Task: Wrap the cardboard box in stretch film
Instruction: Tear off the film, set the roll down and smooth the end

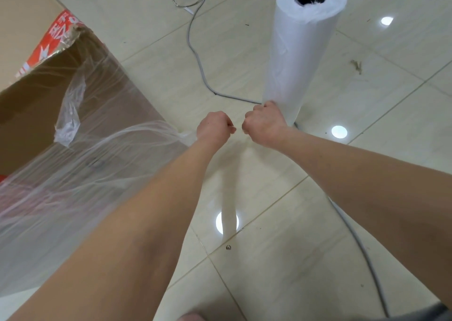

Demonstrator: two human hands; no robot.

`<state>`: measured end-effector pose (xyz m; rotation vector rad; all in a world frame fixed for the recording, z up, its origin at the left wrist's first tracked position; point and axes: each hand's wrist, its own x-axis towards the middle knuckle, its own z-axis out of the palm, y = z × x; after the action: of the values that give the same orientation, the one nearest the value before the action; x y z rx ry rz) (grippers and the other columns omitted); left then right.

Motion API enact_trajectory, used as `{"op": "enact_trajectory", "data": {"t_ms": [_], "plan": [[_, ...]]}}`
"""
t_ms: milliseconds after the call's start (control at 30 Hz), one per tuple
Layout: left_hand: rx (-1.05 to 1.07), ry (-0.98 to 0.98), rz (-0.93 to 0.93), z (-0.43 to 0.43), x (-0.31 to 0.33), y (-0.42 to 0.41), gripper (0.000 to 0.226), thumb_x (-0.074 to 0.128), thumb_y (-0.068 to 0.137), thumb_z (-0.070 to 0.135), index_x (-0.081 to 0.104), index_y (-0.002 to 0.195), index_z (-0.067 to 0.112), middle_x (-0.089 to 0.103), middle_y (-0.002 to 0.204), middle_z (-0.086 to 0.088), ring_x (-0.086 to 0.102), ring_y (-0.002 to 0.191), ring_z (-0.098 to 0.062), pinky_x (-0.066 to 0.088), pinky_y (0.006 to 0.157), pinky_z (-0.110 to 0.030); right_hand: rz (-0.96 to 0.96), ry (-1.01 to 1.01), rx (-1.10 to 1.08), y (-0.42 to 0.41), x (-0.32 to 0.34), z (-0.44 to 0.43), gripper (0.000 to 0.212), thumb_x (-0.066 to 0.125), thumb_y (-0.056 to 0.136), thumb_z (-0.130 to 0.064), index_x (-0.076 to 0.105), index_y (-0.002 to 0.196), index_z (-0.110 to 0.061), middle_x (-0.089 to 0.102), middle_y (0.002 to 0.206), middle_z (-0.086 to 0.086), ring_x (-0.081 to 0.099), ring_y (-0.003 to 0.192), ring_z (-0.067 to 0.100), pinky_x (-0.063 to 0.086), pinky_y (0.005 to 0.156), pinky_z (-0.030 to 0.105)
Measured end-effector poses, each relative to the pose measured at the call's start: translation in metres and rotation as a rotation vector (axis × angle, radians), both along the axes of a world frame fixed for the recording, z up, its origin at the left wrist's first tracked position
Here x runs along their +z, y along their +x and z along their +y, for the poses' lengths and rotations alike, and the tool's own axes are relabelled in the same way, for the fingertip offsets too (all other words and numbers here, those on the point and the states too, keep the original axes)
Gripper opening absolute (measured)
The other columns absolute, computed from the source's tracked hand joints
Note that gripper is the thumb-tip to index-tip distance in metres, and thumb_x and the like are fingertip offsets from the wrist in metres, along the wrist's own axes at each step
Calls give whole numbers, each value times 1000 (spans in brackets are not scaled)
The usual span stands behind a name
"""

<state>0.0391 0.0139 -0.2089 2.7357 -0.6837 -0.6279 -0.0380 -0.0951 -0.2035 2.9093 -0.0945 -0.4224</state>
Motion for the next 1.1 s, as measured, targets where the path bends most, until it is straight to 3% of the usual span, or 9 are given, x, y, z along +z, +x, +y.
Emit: {"op": "enact_trajectory", "data": {"t_ms": [167,300,467,600,833,1100], "plan": [[96,-17,-85,-2,0,-2,20,56,91,15,72,104,14,69,106,-8,64,97,-29,50,76,-31,-51,7,73,-1,0,-1,28,44,92,-15,66,104,-28,60,104,-5,50,105,21,26,77,33],[76,-64,-83,-5,-1,-3,21,53,91,14,72,99,13,70,101,-8,63,94,-28,49,75,-31,-64,20,53,0,-1,-4,26,44,94,-21,64,108,-27,60,108,-4,48,108,21,31,80,34],[-102,-147,44,1,1,2,18,55,91,21,66,77,20,71,82,2,64,75,-17,53,74,-32,-122,95,-144,6,0,-1,23,48,96,-27,53,117,-21,64,109,0,55,107,22,36,76,33],[-125,-216,81,5,1,5,21,61,88,28,66,70,19,71,75,3,65,66,-13,53,70,-28,-137,69,-110,9,1,1,23,47,92,-15,62,104,-27,66,103,-3,60,101,21,34,72,30],[-147,-256,46,4,5,3,14,61,89,24,70,80,19,69,69,2,62,57,-11,52,68,-28,-225,139,-175,5,0,-3,26,45,93,-11,63,107,-22,66,105,1,60,102,24,37,69,29],[-71,-242,-27,0,7,1,16,53,87,18,69,84,15,70,69,1,66,74,-20,57,73,-39,-290,202,-165,5,2,-5,28,44,96,-16,65,110,-28,65,107,-3,57,107,21,37,67,28]]}}
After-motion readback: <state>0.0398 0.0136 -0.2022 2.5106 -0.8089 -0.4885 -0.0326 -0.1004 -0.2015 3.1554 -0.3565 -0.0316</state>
